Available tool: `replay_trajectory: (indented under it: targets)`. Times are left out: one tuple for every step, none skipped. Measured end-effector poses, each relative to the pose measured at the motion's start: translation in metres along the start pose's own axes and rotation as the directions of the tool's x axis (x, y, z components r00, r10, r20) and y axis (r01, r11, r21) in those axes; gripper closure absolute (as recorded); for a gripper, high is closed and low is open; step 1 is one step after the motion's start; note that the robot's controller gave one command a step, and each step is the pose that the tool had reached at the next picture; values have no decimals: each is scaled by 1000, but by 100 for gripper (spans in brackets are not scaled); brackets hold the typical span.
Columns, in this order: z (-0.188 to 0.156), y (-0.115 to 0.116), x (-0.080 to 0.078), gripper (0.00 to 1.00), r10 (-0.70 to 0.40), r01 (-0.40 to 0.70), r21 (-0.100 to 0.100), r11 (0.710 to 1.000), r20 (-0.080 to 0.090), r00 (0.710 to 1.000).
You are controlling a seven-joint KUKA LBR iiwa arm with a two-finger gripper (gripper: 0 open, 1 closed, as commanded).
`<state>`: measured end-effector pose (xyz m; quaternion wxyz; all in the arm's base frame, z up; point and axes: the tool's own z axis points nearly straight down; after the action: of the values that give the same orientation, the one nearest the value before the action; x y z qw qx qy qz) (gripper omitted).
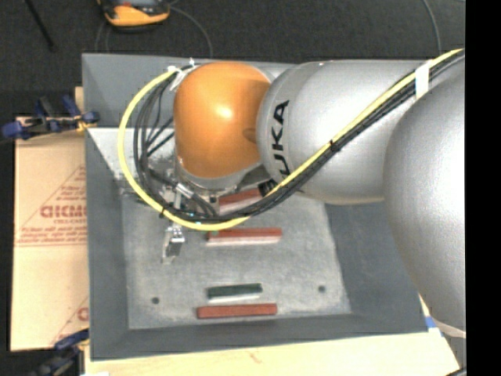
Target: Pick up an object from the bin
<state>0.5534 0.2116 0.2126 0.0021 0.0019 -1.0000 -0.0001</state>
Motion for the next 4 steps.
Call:
replay_trajectory:
  targets:
    - [-4, -1, -2, 0, 3, -3, -2, 1000, 7, 1000]
    - [43, -44, -6, 0, -55, 56, -2, 998, 14, 998]
    - [49, -70, -13, 0, -110, 110, 4, 994, -6, 994]
    - [69, -90, -13, 0, -145, 145, 0, 989, 16, 989]
